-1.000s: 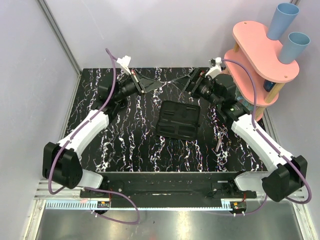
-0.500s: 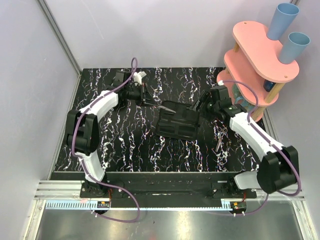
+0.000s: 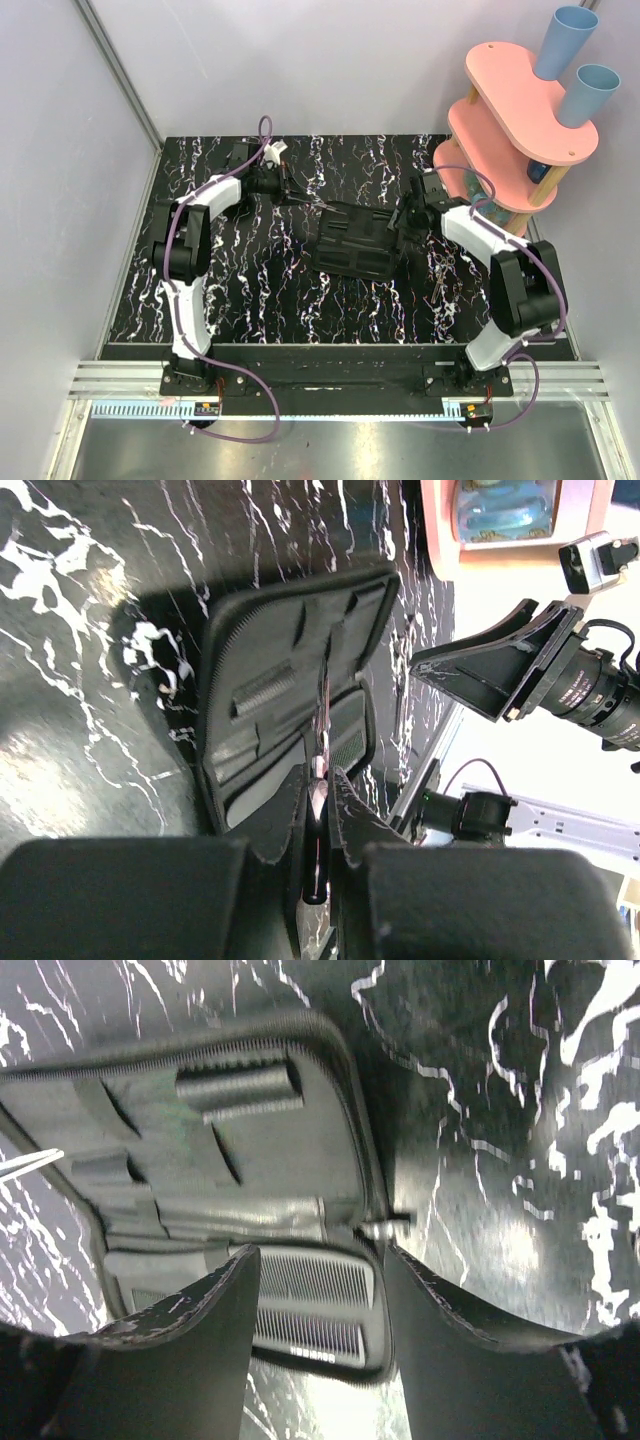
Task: Sort the hair-cutting tools
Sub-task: Place the scissors in the hairdressing tool bag.
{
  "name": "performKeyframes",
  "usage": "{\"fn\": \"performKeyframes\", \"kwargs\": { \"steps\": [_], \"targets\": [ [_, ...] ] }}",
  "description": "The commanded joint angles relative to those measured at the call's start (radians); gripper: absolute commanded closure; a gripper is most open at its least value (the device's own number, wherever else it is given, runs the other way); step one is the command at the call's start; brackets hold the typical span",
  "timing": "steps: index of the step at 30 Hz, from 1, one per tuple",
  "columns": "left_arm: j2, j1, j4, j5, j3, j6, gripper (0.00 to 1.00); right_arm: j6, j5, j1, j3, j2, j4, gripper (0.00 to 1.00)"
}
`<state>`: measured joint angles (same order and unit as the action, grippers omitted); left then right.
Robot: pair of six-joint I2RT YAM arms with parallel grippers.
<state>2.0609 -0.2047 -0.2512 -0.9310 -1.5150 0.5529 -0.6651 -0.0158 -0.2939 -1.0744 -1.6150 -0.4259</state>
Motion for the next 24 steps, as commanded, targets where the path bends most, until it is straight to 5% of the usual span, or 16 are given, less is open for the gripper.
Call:
{"fn": "performKeyframes", "kwargs": {
  "steps": [1,11,24],
  "targets": [
    [0.064,0.014,0.116,-0.026,-0.071,0.047,1.00,0.079,0.036,0.019,-0.102,-0.107,0.091,0.41],
    [0.191,0.028,0.247,-0.058,-0.129,0.128,1.00,0.170,0.076,0.027,-0.231,-0.278,0.108,0.53],
    [0.304,0.028,0.236,-0.210,-0.131,0.131,1.00,0.191,0.097,0.029,-0.231,-0.341,0.098,0.54]
  ]
}}
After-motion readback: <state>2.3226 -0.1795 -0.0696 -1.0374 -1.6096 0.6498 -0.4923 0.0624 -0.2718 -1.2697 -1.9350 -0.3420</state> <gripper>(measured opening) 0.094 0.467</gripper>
